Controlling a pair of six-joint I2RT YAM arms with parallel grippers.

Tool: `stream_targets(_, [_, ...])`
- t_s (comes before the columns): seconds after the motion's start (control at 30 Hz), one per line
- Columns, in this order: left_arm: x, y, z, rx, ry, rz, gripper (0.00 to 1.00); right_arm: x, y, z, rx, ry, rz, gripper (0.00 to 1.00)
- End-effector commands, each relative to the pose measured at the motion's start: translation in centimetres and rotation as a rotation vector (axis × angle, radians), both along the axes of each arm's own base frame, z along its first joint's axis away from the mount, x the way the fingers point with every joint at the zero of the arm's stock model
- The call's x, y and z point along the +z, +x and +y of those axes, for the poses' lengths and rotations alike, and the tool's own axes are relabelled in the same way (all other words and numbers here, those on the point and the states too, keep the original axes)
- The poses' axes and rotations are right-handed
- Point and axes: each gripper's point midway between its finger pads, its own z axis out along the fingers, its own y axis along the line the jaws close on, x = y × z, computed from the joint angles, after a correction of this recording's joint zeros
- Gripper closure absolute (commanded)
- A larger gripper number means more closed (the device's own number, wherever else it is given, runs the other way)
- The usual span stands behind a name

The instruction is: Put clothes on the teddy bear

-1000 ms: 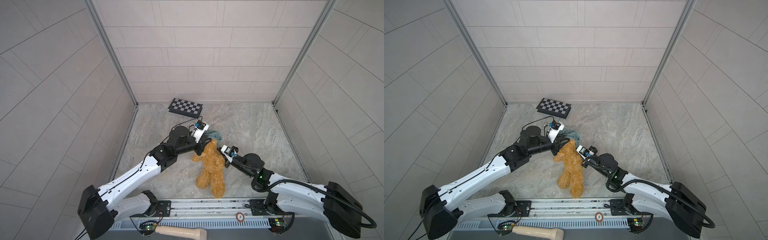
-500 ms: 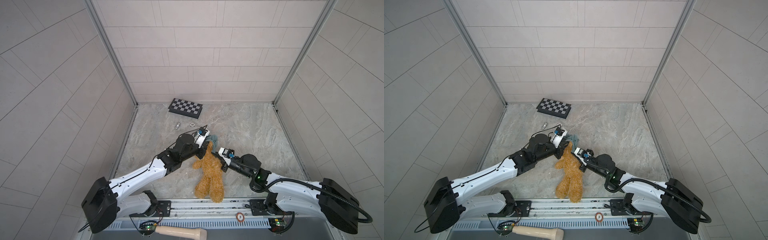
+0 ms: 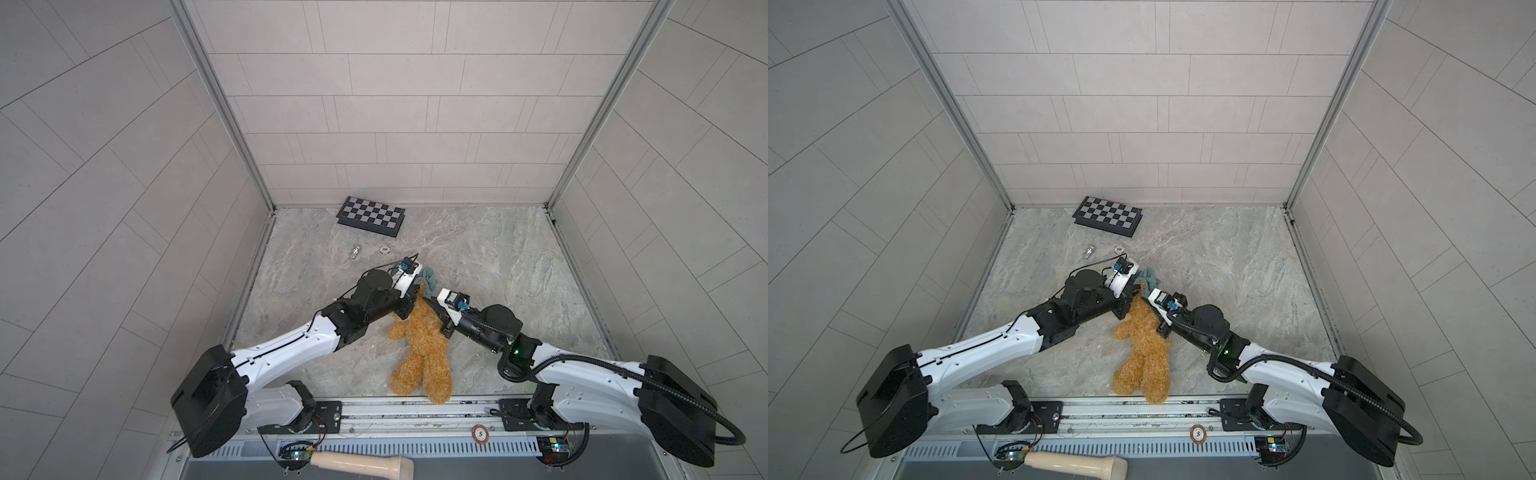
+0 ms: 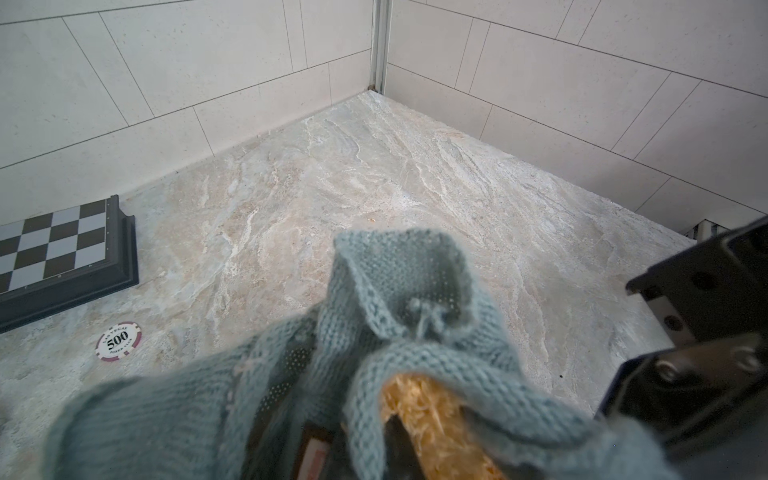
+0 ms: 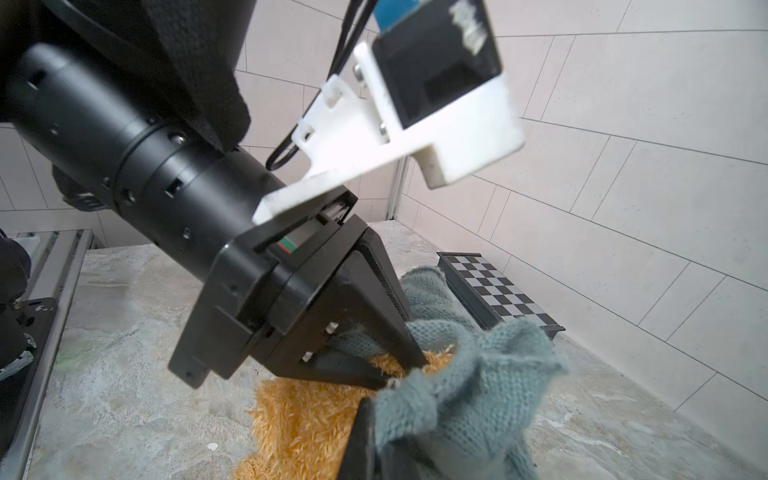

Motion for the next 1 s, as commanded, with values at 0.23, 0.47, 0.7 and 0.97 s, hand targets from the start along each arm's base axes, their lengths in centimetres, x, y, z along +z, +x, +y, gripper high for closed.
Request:
stream_targets(0.23, [1.5,3.4,3.8,0.232,-0.187,0.047,1.00,-6.4,-1.1,-0.8,-0.015,-0.224,0.034,1.00])
stream_targets(0.47, [0.9,2.3,2.7,0.205,-0.188,0.023,1.00,-5.7,0.0,-1.2,-0.075,-0.230,0.022,0.80])
stream_targets(0.7, [-2.8,2.3,2.5,0.272,-0.159,0.115,1.00,-1.0,0.7,-1.4,-0.130,-0.063,0.095,0.58])
stream_targets(0.97, [-5.0,0.4,1.1,0.148,-0.120,0.242,1.00,-2.7,0.1,-1.0,-0.093,-0.101,0.313,0.33])
